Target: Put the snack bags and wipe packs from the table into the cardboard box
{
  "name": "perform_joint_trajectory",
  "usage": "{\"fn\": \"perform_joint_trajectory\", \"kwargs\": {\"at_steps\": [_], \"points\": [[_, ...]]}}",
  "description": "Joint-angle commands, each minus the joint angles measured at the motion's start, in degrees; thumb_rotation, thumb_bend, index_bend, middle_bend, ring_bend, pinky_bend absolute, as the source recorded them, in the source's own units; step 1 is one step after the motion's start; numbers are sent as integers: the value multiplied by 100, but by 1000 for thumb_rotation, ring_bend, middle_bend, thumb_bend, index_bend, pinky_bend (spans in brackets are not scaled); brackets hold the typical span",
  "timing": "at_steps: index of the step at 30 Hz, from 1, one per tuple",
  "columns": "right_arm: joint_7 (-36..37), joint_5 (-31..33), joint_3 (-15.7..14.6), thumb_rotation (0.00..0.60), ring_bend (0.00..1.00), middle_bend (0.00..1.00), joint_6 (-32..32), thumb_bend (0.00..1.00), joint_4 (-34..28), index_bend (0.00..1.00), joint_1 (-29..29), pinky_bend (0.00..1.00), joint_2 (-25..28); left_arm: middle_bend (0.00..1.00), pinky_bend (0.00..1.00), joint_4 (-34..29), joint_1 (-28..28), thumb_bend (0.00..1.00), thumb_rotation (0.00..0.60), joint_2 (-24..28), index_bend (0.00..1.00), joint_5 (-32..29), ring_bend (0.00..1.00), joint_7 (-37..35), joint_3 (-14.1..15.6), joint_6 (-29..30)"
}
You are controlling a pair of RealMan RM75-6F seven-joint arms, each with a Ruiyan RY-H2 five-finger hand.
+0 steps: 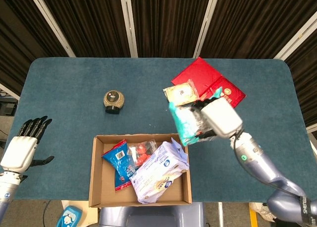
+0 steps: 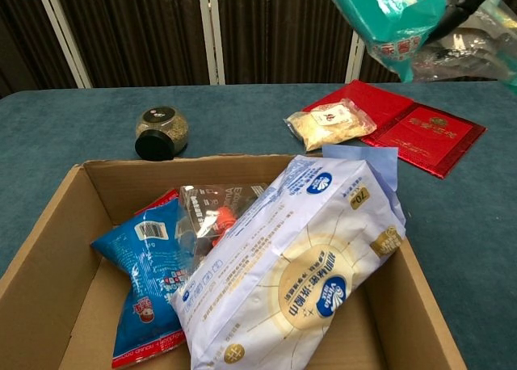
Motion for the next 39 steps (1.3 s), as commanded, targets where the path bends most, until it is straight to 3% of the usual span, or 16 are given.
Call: {"fn": "perform_joint_trajectory", "kwargs": {"at_steps": [1,12,21,24,26,29,32,39], "points": [[-331,-31,6,600,725,737,-12,143,-418,782,121,786,33,0,0,3,1,0,600,5,0,-5,0,-7,6,-10],[-680,-301,-235,600,724,737,-176,143,-1186,781,277,786,-210,0,0,59,-17,0,600,8,0,-53,0,-53,14,-92],[-1179,36,-324,600,709,722,-298,139,-1246,761,562,784,-927,0,0,83,-24,0,600,3,0,-65,0,-80,14,-114],[-1407,135,-366,600,586,583,-288,81,-1207,608,631,659,-1108,0,0,93,-25,0,600,13,0,-70,0,-100,17,-125],[-1546,279,-412,600,387,360,-338,23,-1217,351,673,451,-1146,0,0,94,-25,0,600,23,0,-74,0,-110,20,-134],[-1819,564,-454,600,129,102,-445,0,-1272,68,771,260,-1096,0,0,108,-22,0,600,29,0,-84,0,-137,14,-130],[-2124,882,-466,600,16,7,-447,0,-1383,0,864,172,-1055,0,0,124,-24,0,600,31,0,-114,0,-167,5,-145],[-2831,1303,-480,600,0,0,-110,0,-1579,0,996,132,-1012,0,0,124,-27,0,600,38,0,-143,0,-200,0,-165]]}}
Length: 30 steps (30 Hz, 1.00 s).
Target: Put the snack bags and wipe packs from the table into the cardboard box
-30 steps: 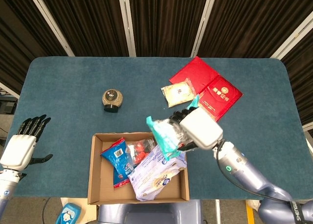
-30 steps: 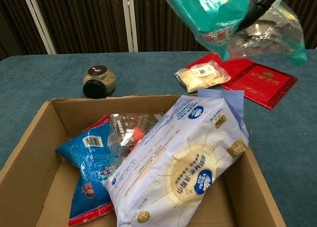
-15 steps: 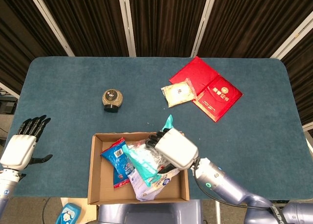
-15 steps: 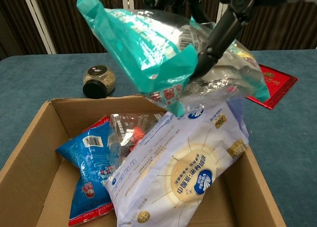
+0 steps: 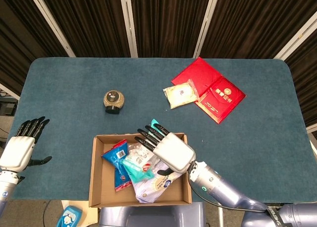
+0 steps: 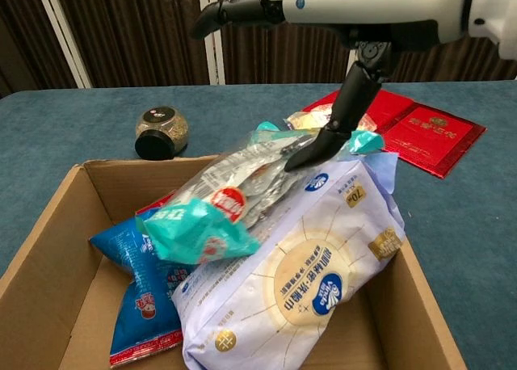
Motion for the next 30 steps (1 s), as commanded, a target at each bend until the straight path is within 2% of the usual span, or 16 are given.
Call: {"fn": "perform_joint_trajectory", "kwargs": {"at_steps": [1,9,12,16,19,25,30], "points": [[-277,184,-4,600,0,0,249,0,-98,0,59,132,35,0,0,0,4,0,600,0,0,-2,0,-4,-2,9],[-659,476,55,600,0,0,786,0,-27,0,-10,131,386,0,0,-3,17,0,600,0,0,7,0,-12,2,27],[-593,549,74,600,0,0,979,0,125,0,-135,123,623,0,0,-1,26,0,600,2,0,0,0,-11,0,42],[-14,731,25,600,0,0,1222,0,471,0,-535,115,992,0,0,1,39,0,600,-2,0,-13,0,-21,-13,71],[591,607,-183,600,0,0,1402,0,882,0,-982,108,1144,0,0,19,52,0,600,-23,0,-9,0,-9,-17,106],[2066,132,-711,600,0,0,1923,0,1763,0,-2049,74,1049,0,0,164,134,0,600,-222,0,53,0,74,-50,354],[2721,-364,-1089,600,0,0,2466,0,2355,0,-2772,43,859,0,0,324,213,0,600,-436,0,93,0,207,-56,550]]}}
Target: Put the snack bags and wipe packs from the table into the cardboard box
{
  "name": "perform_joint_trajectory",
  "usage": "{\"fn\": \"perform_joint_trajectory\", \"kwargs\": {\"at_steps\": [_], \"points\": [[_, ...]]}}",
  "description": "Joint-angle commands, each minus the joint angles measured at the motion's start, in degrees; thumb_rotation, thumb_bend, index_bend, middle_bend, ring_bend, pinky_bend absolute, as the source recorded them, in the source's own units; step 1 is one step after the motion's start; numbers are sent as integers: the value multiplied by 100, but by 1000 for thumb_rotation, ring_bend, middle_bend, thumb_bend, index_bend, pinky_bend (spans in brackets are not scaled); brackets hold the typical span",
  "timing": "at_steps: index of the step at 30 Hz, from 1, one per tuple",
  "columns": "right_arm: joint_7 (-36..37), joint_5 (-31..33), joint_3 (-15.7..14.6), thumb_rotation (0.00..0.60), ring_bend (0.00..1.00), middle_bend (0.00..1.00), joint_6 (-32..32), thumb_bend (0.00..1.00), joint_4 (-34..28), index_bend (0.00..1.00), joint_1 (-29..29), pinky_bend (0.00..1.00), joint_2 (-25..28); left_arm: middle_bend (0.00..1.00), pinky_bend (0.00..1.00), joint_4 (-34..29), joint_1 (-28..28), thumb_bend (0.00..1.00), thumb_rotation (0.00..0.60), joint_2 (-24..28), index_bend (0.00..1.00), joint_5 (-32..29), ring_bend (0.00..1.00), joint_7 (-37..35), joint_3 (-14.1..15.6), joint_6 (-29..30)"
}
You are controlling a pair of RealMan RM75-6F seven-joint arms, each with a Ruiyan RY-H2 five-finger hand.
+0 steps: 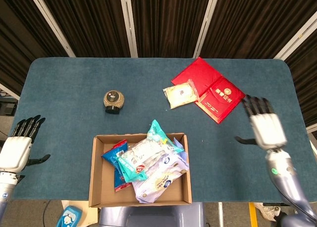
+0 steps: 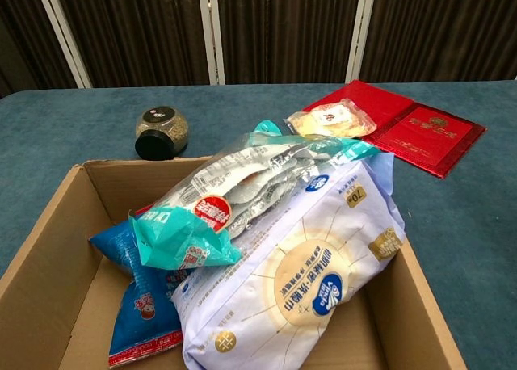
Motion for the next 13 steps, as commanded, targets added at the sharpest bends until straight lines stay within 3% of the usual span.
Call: {"fn": "perform_joint_trajectory", "kwargs": {"at_steps": [1,8,13], "points": [[621,-426,-380,600,0,0,495,0,467,0,-645,38,-141,0,0,112,53,0,600,-112,0,62,0,126,8,112],[1236,-835,-516,600,0,0,1031,0,1078,0,-1266,31,-372,0,0,386,204,0,600,-394,0,225,0,145,16,466],[1481,-913,-478,600,0,0,1017,0,1385,0,-1424,31,-483,0,0,467,291,0,600,-457,0,76,0,37,33,446]]}}
